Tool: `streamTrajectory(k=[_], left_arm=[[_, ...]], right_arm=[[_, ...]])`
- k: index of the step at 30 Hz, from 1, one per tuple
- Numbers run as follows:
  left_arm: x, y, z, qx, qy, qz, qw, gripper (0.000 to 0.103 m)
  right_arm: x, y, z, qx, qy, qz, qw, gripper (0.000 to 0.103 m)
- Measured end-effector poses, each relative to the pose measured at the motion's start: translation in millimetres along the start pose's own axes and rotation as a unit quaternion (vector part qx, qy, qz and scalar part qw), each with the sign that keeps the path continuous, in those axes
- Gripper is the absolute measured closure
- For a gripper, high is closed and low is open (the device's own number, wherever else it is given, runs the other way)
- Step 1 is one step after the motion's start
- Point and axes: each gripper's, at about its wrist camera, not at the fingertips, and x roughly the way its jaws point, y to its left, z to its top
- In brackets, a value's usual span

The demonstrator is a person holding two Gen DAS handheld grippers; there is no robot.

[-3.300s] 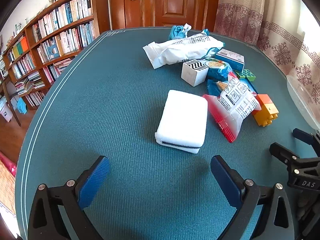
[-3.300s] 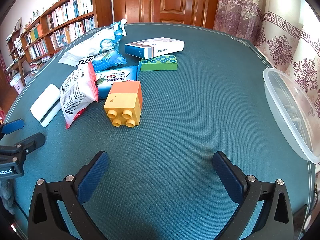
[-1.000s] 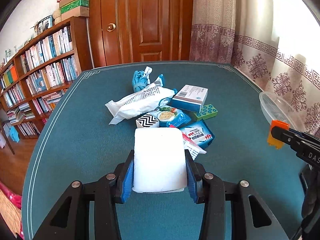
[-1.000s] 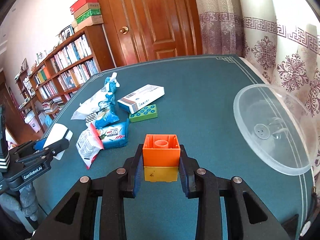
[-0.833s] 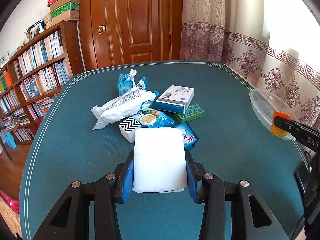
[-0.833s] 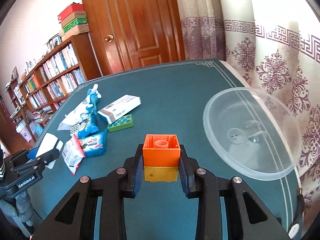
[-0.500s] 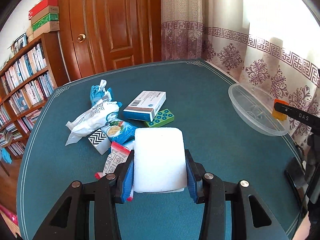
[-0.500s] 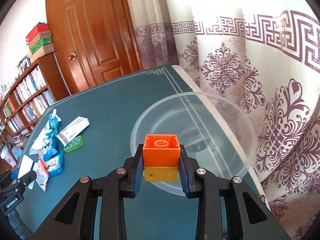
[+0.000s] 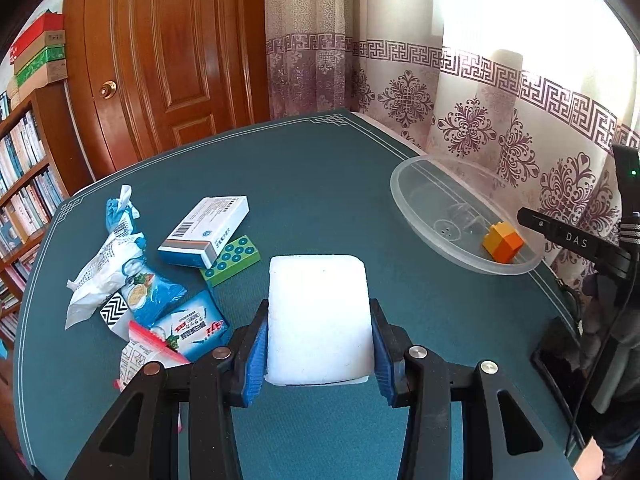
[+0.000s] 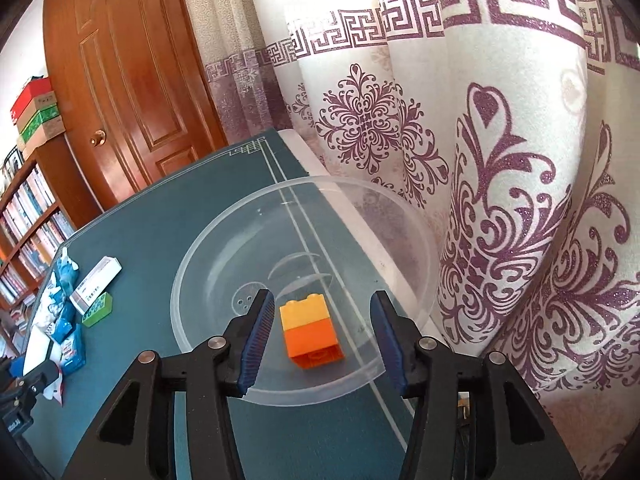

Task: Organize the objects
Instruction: 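Release the block into the clear bowl with the right tool while the left tool carries the sponge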

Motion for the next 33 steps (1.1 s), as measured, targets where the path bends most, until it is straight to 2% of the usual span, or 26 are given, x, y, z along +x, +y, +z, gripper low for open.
streamTrajectory(k=[8, 13, 24, 26, 28, 30, 33], left_arm=[[26, -38, 22, 0.024, 0.011, -0.058, 0.998, 0.056], [38, -59, 42, 0.029, 0.005, -0.092, 0.9954, 0.056], [71, -100, 74, 0.06, -0.013, -0.124, 0.9904, 0.055], [76, -102, 78, 0.058, -0.014, -0.131, 0.9895, 0.049], [78, -102, 79, 0.052, -0.021, -0.131, 0.9899, 0.031], [77, -100, 78, 0.049, -0.025, -0.13, 0.9899, 0.027], [75, -96, 76, 0.046, -0.025, -0.121, 0.9913, 0.026]], right_arm=[[-2, 1, -7, -0.011, -0.007, -0.006, 1.0, 0.051], [-2, -1, -8, -0.01, -0.004, -0.004, 1.0, 0.051], [-2, -2, -8, -0.011, -0.01, -0.006, 1.0, 0.051], [-2, -2, -8, -0.011, -0.011, -0.007, 1.0, 0.051], [-2, -2, -8, -0.011, -0.011, -0.007, 1.0, 0.051], [-2, -2, -8, -0.011, -0.01, -0.007, 1.0, 0.051], [-1, -3, -8, -0.01, -0.009, -0.007, 1.0, 0.051]])
